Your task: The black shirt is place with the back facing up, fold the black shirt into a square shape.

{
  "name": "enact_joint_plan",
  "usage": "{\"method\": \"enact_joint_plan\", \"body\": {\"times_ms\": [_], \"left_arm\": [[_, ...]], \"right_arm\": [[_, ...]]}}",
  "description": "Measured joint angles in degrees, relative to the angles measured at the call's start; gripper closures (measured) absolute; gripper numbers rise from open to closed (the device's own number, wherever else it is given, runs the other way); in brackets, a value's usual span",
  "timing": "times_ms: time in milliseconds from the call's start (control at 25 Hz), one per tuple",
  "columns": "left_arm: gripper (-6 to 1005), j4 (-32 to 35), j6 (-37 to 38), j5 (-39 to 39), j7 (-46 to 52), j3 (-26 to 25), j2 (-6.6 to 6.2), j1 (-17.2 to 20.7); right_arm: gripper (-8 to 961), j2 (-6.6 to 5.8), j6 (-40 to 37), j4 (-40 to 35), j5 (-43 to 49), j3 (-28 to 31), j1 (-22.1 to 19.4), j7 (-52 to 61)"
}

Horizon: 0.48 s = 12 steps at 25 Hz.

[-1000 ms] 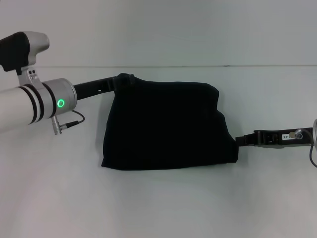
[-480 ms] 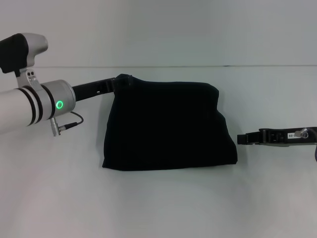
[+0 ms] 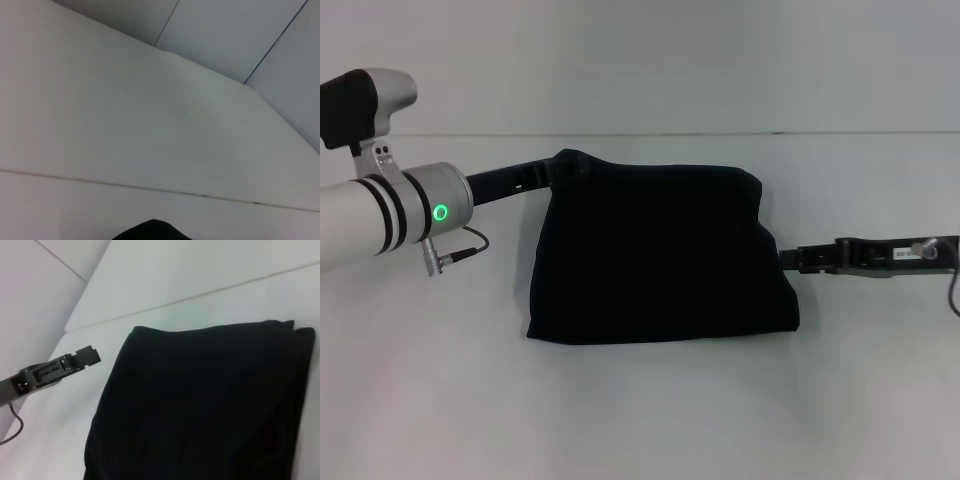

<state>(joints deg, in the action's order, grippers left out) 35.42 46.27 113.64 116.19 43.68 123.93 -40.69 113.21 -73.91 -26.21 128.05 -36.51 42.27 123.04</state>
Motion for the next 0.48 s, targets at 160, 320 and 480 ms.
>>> {"method": "enact_joint_plan", "body": {"times_ms": [160,320,480], "left_arm": [[243,0.0,-0.07,0.0,-0.01,0.0,0.0,0.0],[243,0.0,-0.27,0.0,-0.13,-0.01,0.0,0.0],[243,0.0,-0.42,0.0,-0.34,0.0,0.0,0.0]], "right_arm": [[496,0.67,0.6,0.19,0.0,-0.17,0.96,0.02],[527,1.23,1.61,0.35,0.01,-0.38,1.75,0.12],[544,1.66,2.94,1.17,0.13,-0.45,2.43,0.25]]}}
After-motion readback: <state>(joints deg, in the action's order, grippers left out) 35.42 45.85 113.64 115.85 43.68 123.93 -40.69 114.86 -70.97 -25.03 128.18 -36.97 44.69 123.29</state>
